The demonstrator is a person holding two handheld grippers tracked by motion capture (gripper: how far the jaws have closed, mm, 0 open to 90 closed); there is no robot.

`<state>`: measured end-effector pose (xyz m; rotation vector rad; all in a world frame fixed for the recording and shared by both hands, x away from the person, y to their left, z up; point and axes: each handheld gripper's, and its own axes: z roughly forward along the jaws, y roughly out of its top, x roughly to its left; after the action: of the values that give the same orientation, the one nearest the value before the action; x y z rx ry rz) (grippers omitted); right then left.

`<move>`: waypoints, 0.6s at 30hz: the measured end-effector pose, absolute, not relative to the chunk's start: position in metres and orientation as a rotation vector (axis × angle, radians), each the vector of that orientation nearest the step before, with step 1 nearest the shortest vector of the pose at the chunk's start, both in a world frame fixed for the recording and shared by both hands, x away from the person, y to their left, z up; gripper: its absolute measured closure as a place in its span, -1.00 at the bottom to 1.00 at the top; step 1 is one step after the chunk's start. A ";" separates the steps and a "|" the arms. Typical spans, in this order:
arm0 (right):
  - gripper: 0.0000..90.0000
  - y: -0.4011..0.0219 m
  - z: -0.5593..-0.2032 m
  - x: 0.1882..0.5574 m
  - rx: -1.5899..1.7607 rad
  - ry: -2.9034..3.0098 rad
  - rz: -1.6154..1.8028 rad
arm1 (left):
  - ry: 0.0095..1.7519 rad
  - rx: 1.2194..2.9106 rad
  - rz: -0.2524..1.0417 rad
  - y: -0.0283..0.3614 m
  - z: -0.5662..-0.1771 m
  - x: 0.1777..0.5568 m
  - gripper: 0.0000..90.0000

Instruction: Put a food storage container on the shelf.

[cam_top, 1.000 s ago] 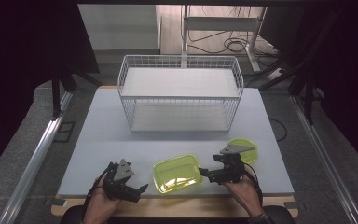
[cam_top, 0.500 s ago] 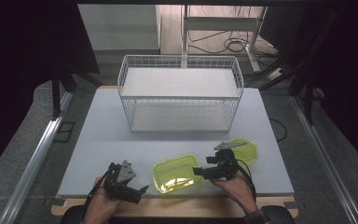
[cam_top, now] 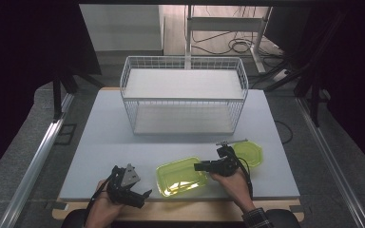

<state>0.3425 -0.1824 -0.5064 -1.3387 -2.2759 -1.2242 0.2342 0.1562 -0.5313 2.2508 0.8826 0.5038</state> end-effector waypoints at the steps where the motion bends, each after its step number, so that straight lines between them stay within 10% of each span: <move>1: 0.41 -0.183 -0.507 0.344 -1.346 -2.255 -1.221 | 0.880 2.252 0.505 0.156 -0.531 0.234 -0.97; 18: 0.78 -0.186 -0.502 0.344 -1.355 -2.123 -1.218 | 0.879 2.260 0.531 0.158 -0.530 0.233 -0.96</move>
<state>0.3444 -0.1857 -0.5024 -1.3549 -2.1233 -1.2181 0.2332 0.1582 -0.5303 2.2600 0.8794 0.5308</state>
